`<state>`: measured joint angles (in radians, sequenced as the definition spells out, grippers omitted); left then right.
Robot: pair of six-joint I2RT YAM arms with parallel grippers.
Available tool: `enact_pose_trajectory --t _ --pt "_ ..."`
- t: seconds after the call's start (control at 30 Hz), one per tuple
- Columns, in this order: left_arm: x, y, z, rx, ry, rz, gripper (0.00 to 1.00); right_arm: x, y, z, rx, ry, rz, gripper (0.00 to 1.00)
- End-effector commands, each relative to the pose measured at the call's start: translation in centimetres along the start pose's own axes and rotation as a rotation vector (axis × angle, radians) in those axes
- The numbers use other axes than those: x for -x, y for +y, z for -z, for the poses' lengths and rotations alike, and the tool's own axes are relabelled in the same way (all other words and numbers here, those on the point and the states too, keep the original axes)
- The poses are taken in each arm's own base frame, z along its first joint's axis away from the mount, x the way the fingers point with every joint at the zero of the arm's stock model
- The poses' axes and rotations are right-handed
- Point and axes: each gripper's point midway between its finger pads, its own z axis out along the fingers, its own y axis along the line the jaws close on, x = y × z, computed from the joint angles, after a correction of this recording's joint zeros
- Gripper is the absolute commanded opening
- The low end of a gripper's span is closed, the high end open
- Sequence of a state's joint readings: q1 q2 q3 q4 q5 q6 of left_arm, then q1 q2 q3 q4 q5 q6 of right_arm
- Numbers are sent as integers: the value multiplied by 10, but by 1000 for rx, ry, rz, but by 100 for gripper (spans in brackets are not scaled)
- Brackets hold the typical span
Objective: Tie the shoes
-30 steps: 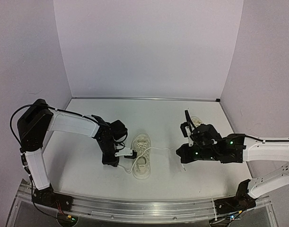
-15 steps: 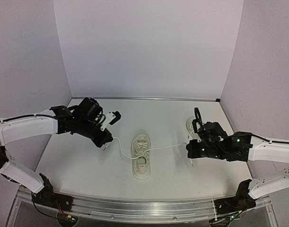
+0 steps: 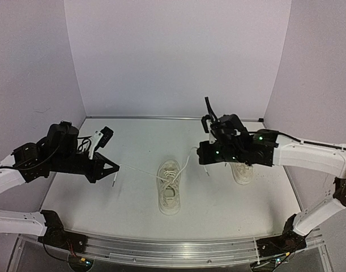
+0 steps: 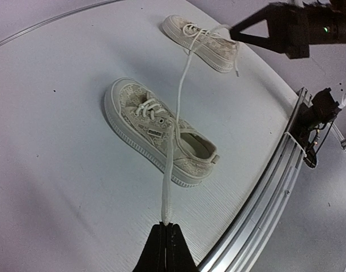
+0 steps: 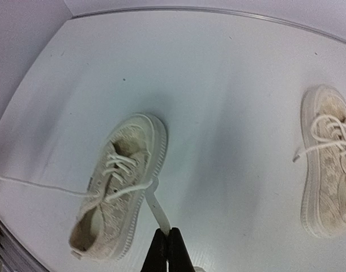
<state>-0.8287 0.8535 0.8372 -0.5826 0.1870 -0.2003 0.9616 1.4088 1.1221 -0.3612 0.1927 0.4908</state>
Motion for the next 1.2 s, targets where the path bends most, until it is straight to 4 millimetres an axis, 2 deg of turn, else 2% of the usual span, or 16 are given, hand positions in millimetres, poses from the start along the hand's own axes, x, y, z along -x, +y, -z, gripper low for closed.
enact_pose_trajectory --t 0.0,0.03,0.13,0.3,0.47,0.6,0.63,0.67,0.73,0.8,0.9,1.07,1.17 --pt "-17 -26 2 -104 36 -24 0 42 58 -22 165 -35 37 0" --pt "-21 -32 2 -115 44 -43 0 52 69 -26 194 -46 29 0" --pt "-34 -49 -2 -152 74 -105 0 64 91 -47 237 -44 -6 0" --pt "-53 -64 -8 -185 127 -178 0 68 129 -85 349 -8 -89 0" --pt "-54 -75 -8 -225 127 -218 0 59 166 -116 458 30 -154 0" --pt "-55 -78 -9 -242 131 -231 0 32 206 -135 541 99 -141 0" --pt "-56 -79 -10 -245 136 -234 0 24 215 -139 562 122 -135 2" --pt "-57 -80 -10 -248 141 -236 0 15 222 -143 580 146 -127 9" --pt "-58 -80 -12 -251 146 -240 0 3 233 -144 621 186 -115 26" --pt "-58 -80 -13 -250 151 -242 0 -5 235 -142 635 208 -108 39" --pt "-59 -80 -13 -249 152 -247 0 0 231 -129 636 193 -91 55" --pt "-55 -75 -19 -207 149 -251 0 20 226 -94 670 150 -62 64" --pt "-44 -68 -22 -150 131 -249 0 31 210 -77 670 131 -65 65"
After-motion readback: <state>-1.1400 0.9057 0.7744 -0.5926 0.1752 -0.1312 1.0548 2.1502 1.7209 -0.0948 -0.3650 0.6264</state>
